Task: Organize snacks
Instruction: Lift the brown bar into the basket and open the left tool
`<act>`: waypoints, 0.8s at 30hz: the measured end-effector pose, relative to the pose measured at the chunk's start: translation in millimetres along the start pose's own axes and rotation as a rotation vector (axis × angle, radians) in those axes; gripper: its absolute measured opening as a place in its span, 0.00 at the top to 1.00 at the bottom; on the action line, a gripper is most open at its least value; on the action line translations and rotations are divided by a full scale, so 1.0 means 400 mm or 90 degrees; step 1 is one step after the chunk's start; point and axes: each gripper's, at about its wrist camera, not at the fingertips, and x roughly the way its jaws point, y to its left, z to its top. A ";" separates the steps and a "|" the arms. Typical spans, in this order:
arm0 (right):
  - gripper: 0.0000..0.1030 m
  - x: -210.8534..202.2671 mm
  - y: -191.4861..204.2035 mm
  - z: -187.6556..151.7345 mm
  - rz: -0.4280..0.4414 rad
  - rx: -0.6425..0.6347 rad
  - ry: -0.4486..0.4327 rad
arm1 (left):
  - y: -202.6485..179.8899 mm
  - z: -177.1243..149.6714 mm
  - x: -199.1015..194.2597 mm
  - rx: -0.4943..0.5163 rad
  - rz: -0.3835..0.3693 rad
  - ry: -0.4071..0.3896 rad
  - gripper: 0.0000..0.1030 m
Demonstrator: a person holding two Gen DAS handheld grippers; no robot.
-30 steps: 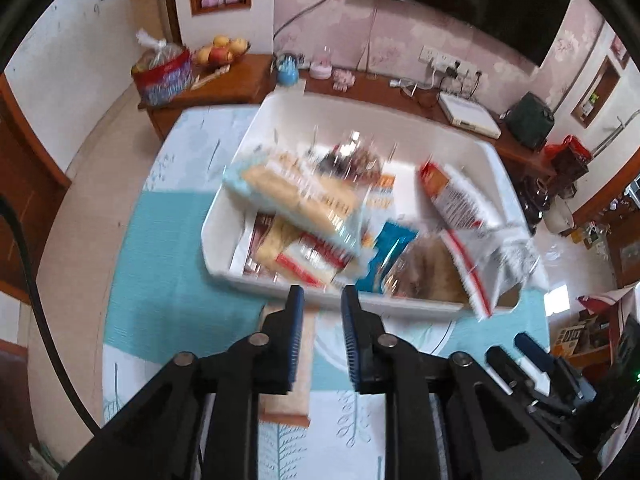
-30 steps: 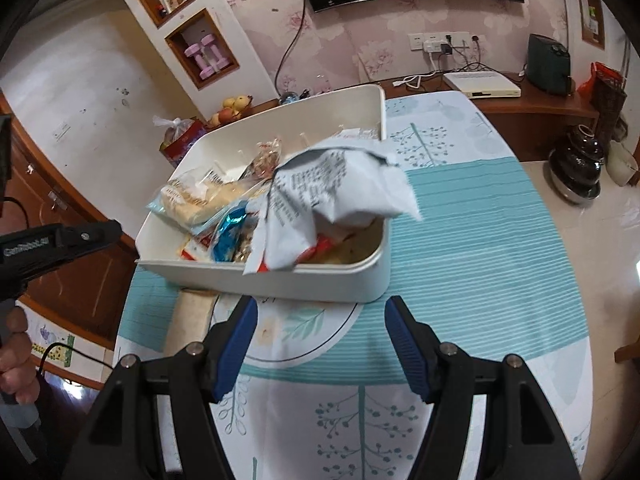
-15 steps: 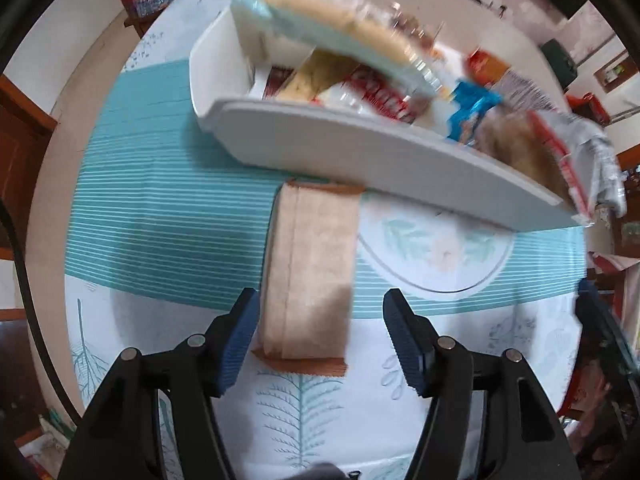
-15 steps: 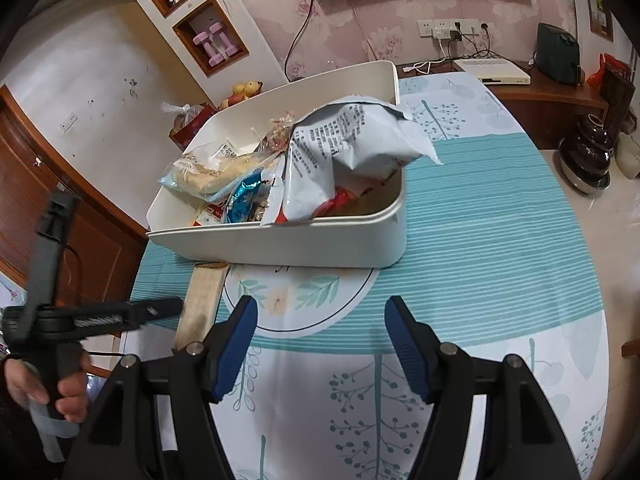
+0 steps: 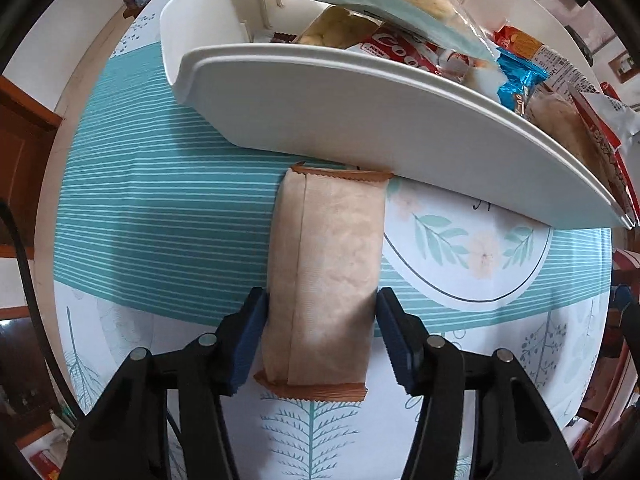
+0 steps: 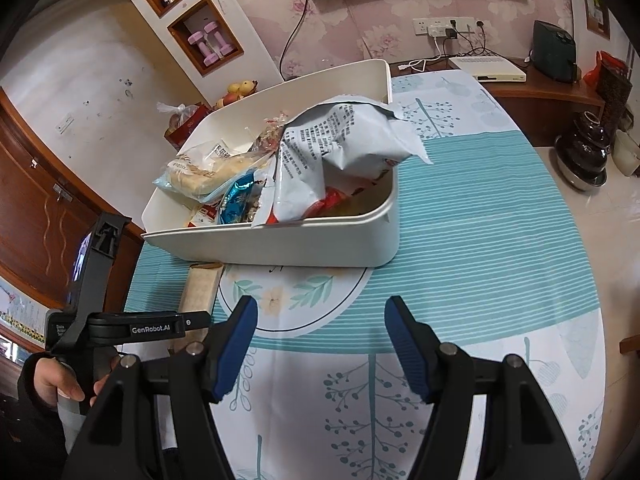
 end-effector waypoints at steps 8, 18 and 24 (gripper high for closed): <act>0.35 0.002 -0.003 -0.003 0.004 0.002 0.003 | 0.002 -0.005 -0.038 0.002 -0.005 -0.010 0.49; 0.35 0.005 -0.005 -0.017 0.018 0.007 0.007 | -0.053 -0.048 -0.302 0.107 -0.022 -0.143 0.49; 0.35 0.013 -0.002 -0.051 -0.011 -0.001 0.003 | -0.130 0.011 -0.403 0.169 -0.042 -0.245 0.49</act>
